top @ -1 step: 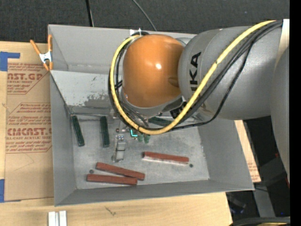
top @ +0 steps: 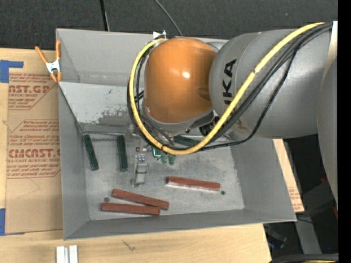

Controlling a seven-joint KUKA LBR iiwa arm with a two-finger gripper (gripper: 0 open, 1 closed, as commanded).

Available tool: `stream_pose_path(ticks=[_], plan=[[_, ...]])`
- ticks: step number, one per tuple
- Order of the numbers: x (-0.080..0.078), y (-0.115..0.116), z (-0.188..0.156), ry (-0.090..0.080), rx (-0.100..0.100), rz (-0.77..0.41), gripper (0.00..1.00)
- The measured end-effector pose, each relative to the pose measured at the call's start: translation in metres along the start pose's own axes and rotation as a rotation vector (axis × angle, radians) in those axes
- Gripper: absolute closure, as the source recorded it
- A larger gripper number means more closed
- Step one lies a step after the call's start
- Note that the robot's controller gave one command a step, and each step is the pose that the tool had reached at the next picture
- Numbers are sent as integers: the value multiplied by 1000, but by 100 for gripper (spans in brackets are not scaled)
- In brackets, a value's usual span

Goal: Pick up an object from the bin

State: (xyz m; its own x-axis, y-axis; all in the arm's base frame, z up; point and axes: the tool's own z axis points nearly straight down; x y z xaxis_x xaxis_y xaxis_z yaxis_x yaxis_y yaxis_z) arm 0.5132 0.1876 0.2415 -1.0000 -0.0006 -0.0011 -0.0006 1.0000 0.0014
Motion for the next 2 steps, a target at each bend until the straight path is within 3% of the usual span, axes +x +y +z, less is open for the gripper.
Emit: stream_pose_path(ticks=[1, 2], plan=[[-4, -1, 54, -6, -2, 29, 0], [10, -5, 103, 0, 0, 136, 0]])
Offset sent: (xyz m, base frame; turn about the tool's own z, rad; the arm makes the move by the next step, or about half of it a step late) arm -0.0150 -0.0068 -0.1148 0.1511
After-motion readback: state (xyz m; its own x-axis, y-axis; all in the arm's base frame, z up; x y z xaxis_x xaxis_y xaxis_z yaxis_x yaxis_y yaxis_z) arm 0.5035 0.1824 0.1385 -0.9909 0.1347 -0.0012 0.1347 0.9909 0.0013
